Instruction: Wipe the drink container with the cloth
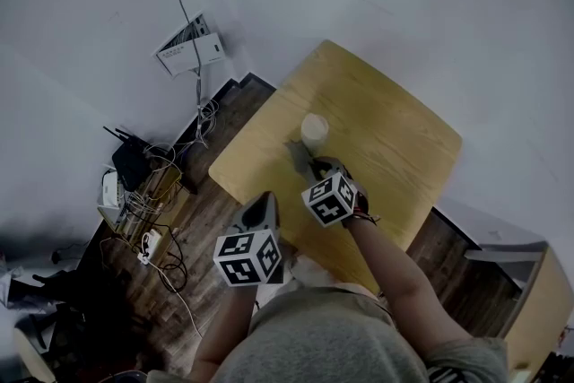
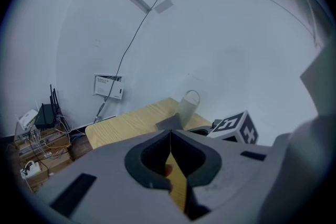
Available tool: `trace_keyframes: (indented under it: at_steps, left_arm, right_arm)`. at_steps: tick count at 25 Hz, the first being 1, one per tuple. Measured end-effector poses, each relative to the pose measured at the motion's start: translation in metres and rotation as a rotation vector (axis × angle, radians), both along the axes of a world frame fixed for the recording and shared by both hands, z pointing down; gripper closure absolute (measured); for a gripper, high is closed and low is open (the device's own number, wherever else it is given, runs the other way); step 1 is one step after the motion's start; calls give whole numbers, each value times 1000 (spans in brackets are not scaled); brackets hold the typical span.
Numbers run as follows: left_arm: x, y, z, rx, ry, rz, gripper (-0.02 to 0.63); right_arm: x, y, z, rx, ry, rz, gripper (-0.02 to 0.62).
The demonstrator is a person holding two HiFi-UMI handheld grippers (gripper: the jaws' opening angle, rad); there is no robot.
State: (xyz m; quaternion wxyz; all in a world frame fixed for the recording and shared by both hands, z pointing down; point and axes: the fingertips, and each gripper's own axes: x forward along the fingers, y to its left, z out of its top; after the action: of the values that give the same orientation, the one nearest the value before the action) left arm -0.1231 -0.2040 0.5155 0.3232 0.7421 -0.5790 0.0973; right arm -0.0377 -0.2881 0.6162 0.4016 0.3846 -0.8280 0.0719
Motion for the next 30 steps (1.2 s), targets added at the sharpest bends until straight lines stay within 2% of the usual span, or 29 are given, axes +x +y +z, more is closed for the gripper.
trace_keyframes:
  at_steps: [9,15,23,30]
  left_arm:
    - [-2,19,0,11,-8,13,603]
    - [7,49,0,21,-7,37,603]
    - [19,102,-6,36,0,76,603]
    - [27,141,-16,65,14,87,603]
  right_arm:
    - [1,28,-15,20,-62,35,584]
    - [13,73,-38,59,-133,80,584]
    - [43,142,-74,82,-284,201,584]
    - [63,201,-99,113,-348,227,584]
